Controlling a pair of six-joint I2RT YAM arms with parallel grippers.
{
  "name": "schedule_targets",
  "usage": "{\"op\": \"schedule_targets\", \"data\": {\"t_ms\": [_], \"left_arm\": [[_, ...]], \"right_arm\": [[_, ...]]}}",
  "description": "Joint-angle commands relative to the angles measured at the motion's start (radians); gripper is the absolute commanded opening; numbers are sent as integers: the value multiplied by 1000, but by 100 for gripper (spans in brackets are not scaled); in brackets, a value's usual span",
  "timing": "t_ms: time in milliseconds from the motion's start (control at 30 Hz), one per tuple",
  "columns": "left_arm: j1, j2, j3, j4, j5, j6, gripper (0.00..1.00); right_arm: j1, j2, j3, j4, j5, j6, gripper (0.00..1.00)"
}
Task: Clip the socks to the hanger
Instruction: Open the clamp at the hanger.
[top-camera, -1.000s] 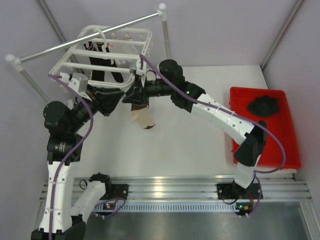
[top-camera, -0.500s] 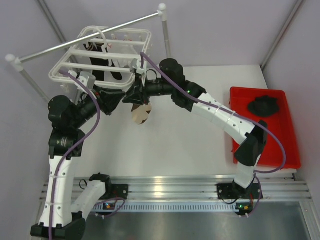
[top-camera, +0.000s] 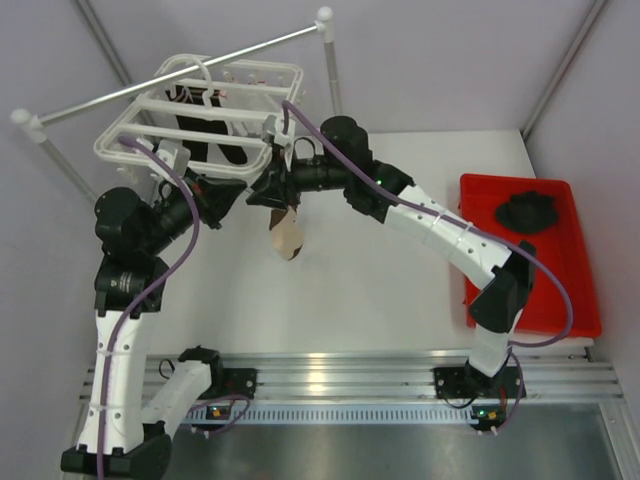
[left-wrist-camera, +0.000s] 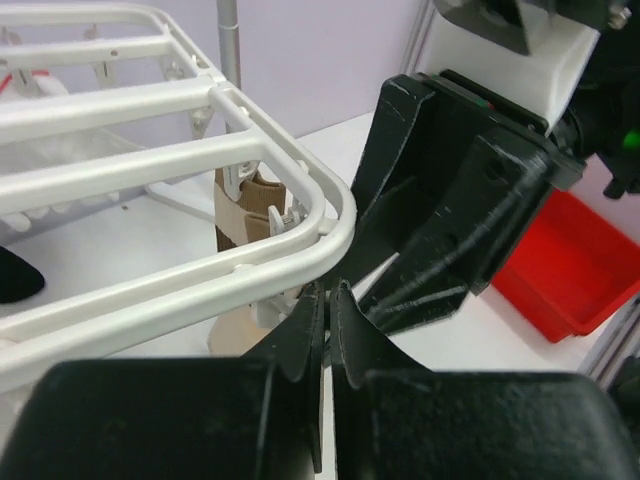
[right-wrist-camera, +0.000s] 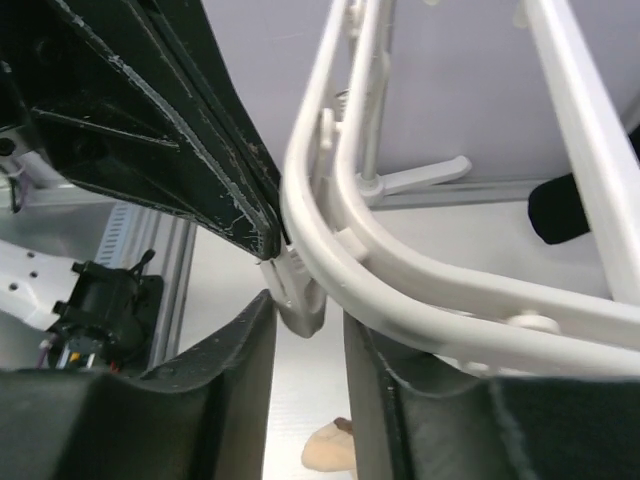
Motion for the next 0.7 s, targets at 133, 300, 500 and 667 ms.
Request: {"op": "schedule_targets", "data": {"t_ms": [133,300,500,667], "left_arm": [[-2,14,10,-9,-92,-282,0],[-2,21,11,2,-107,-334,0],[-2,28,11,2,-98,-356,0],[-2,5,5,21,-83,-364,16]], "right_arm": [[27,-106,-83,128,221,-96,42],[58,-119,-103,146,278,-168,45],[78,-90,-72,151,298,-201,42],[78,-76,-51,146,262,-221,2]]}}
